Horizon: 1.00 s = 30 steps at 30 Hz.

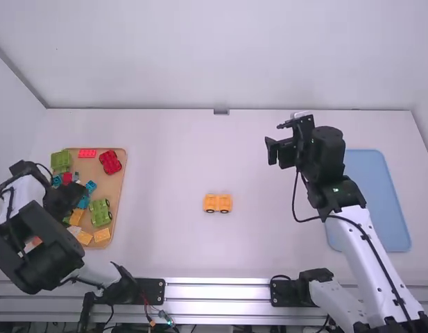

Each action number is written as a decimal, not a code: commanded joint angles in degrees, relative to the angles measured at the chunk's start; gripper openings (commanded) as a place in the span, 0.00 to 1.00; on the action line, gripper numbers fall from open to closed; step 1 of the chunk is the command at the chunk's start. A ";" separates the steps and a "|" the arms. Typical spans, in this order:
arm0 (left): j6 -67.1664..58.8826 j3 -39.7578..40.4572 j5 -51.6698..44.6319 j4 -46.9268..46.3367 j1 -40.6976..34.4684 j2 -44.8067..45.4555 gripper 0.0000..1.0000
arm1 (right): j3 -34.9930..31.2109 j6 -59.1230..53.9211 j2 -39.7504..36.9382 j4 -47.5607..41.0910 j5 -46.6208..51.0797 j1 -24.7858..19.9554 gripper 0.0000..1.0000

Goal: Assemble lego blocks to make yellow taxi

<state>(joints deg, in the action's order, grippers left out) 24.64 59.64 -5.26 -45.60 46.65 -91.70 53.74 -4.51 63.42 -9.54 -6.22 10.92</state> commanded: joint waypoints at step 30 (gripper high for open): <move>2.56 -12.59 9.38 5.51 5.14 1.16 0.52 | 1.38 2.21 1.73 3.34 -4.76 -0.07 0.99</move>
<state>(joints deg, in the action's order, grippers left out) 27.20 48.64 3.33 -39.94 51.90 -91.70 53.74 -2.76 65.08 -6.44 -9.30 10.92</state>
